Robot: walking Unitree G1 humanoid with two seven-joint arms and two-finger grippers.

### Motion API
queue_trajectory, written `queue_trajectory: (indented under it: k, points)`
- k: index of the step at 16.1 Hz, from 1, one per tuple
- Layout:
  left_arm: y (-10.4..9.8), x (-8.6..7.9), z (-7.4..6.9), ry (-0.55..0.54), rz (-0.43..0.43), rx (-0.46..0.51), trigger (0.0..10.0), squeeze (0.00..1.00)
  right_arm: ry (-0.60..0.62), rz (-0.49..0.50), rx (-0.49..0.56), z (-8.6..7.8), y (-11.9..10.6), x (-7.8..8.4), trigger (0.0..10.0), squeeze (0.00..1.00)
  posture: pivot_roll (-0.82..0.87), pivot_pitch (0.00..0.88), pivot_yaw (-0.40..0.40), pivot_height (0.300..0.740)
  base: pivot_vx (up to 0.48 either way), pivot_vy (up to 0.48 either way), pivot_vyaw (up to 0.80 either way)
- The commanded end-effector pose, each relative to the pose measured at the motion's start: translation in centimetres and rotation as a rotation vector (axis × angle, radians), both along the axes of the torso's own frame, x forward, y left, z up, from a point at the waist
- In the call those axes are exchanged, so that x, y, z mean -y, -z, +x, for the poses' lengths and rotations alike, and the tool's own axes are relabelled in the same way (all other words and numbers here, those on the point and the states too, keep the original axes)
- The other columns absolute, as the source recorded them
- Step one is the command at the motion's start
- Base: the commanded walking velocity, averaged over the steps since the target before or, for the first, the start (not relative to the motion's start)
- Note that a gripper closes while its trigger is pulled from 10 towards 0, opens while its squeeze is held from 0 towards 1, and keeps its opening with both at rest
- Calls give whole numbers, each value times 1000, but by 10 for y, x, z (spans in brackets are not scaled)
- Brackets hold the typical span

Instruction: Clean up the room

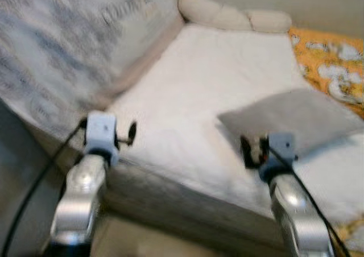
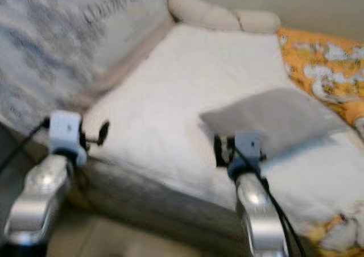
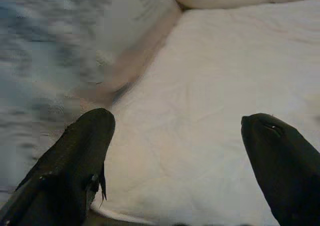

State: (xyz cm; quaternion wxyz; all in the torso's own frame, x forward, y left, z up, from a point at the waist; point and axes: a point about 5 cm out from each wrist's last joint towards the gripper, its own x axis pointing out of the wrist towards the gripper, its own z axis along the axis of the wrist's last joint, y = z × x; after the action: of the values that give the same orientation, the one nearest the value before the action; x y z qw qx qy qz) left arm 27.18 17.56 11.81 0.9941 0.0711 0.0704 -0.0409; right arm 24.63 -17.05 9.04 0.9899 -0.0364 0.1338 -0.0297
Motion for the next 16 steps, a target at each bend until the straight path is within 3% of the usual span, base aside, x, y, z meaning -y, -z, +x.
queue_trajectory:
  k: [1, 7, 13, 14, 15, 16]
  points:
    - [-8, 0, 3, 18, 0, 31, 10000, 0, 8, 8, 4, 2, -2, 0, 10000, 1000, -28, 0, 13, 740, 0, 0, -644]
    - [-6, 8, 6, 58, -17, 32, 10000, 0, 10, -5, 16, 6, -5, 4, 10000, 1000, -36, 0, 17, 740, 267, 0, -692]
    - [-7, 0, 10, 22, -6, 38, 10000, 0, -19, -7, 23, 9, -6, 0, 10000, 1000, -39, 0, 25, 740, 333, 0, 0]
    - [-7, -1, 11, 19, -2, 38, 10000, 0, -34, -6, 23, 10, -6, -1, 10000, 961, -37, 0, 26, 740, 326, 0, 0]
    - [-7, -1, 11, 17, -2, 40, 10000, 0, -44, -7, 22, 11, -6, -3, 10000, 784, -36, 0, 25, 740, 315, 0, 0]
    - [-7, -2, 11, 17, -2, 40, 10000, 0, -46, -7, 22, 11, -6, -3, 10000, 784, -36, 0, 25, 740, 315, 0, 0]
